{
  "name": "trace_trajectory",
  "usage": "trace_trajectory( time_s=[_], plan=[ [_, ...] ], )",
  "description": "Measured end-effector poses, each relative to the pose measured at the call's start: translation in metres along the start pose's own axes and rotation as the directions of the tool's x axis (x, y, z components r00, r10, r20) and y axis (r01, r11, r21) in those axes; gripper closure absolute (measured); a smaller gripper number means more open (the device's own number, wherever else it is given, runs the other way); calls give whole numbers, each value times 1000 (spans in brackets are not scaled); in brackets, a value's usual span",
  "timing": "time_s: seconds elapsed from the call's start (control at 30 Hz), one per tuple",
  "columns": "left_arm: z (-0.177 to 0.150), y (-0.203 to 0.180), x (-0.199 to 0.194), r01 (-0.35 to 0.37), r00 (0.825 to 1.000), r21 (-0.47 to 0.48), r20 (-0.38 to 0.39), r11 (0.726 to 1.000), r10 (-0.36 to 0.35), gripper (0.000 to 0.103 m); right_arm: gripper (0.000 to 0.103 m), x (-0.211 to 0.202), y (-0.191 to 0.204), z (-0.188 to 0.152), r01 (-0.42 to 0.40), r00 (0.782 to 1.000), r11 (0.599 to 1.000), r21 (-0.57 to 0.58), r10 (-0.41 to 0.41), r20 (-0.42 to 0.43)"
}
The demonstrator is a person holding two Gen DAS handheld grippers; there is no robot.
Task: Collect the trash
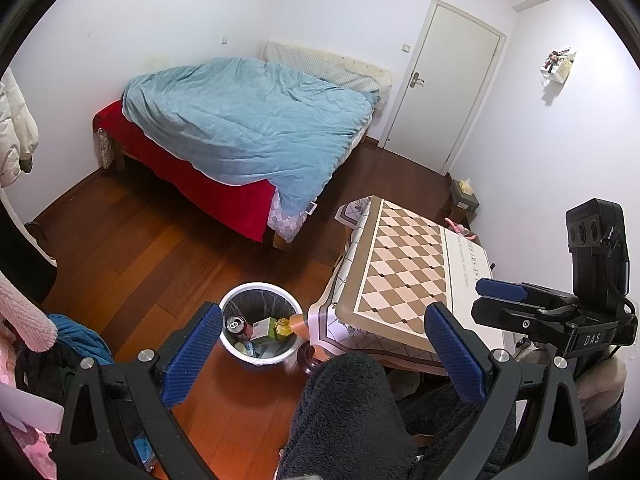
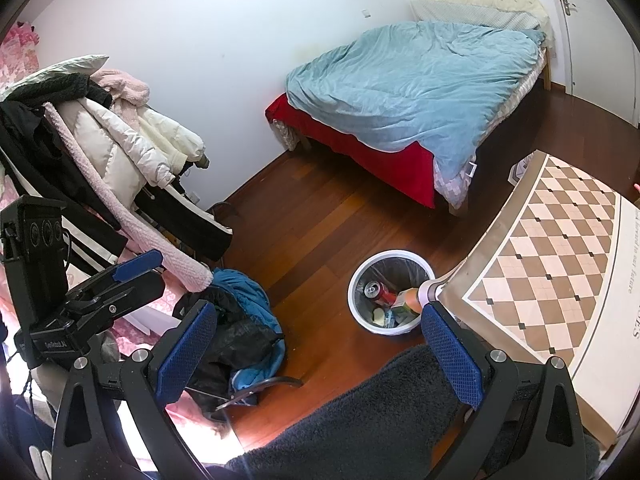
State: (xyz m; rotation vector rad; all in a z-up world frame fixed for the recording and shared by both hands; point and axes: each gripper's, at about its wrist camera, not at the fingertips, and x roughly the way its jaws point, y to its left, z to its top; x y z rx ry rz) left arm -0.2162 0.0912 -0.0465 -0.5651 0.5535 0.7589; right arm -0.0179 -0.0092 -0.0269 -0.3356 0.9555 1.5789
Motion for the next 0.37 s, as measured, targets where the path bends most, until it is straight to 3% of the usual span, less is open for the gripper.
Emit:
trace_trajectory(
  time_s=[0.37],
  plan=[
    [0,0,-1,9,1000,-2,2,1000,-9,0,0,-2,0,0,-3,1000,1000,-2,3,1]
  ],
)
